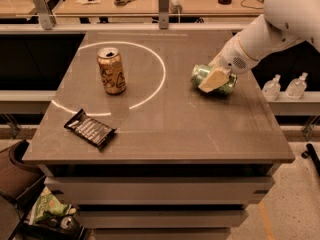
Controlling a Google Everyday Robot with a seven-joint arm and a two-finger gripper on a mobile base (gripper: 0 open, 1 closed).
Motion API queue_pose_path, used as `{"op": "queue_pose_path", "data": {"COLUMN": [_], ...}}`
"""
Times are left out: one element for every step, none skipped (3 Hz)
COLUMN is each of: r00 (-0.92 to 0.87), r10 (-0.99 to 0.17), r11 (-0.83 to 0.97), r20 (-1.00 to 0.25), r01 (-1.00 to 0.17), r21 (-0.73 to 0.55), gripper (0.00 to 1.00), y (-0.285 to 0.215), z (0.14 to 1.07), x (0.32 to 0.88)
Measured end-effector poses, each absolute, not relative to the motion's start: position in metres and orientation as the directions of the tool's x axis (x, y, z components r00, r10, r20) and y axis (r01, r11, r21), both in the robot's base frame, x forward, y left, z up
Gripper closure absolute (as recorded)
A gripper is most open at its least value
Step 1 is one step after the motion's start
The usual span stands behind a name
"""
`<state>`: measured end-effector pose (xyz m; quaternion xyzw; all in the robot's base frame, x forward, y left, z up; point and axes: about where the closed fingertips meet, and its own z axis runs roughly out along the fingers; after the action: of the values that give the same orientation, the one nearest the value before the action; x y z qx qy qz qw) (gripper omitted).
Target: Knock green can over
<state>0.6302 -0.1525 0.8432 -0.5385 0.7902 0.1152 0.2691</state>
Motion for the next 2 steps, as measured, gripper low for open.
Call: {"op": "queue_pose_path", "data": {"r00": [-0.274, -0.274], "r10": [-0.790, -0.790], "r11": [0.391, 0.389], "r20": [-0.549, -0.548], "r01": [-0.915, -0.915], "r21": [-0.105, -0.104], "gripper": [0.60, 0.36], "y": [-0.1508, -0.1500], "z": [0.8416, 0.8409], "x": [0.6302, 0.6302]}}
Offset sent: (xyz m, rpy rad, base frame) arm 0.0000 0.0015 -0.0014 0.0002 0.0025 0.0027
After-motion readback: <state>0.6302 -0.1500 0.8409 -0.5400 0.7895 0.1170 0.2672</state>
